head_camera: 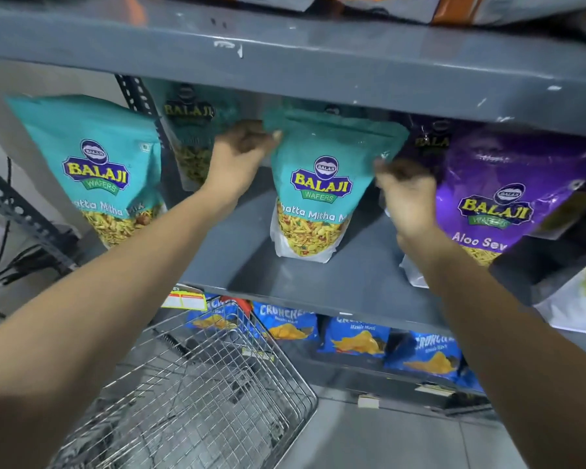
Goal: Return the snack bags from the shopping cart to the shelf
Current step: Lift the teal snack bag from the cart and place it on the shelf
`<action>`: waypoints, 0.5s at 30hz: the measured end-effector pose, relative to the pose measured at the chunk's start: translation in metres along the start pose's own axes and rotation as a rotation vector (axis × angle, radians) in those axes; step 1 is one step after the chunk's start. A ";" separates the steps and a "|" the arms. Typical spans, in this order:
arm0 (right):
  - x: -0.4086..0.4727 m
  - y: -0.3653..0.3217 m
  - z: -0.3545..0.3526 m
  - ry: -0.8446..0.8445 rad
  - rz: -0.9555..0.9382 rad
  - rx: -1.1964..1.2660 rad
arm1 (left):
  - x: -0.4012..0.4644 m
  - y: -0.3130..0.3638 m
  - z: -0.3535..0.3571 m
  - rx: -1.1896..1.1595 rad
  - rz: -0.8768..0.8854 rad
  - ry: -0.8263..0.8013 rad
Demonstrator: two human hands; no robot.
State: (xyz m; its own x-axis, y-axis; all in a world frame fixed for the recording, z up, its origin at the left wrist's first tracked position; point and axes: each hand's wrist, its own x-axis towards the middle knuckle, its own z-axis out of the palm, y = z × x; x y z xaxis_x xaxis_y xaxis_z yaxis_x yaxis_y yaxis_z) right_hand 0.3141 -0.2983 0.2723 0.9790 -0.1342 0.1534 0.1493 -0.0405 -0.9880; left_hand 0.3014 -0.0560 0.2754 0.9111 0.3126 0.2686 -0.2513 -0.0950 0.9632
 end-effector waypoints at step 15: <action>-0.058 0.112 0.034 -0.472 0.295 -0.289 | -0.082 -0.108 -0.036 0.130 -0.367 -0.206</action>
State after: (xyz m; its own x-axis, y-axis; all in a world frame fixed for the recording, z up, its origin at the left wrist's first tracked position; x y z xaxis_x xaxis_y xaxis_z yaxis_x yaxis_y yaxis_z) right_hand 0.2786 -0.2618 0.1521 0.9391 0.2682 -0.2148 -0.1152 -0.3432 -0.9322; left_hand 0.2423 -0.0369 0.1494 0.9818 0.1541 -0.1106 0.1319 -0.1353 0.9820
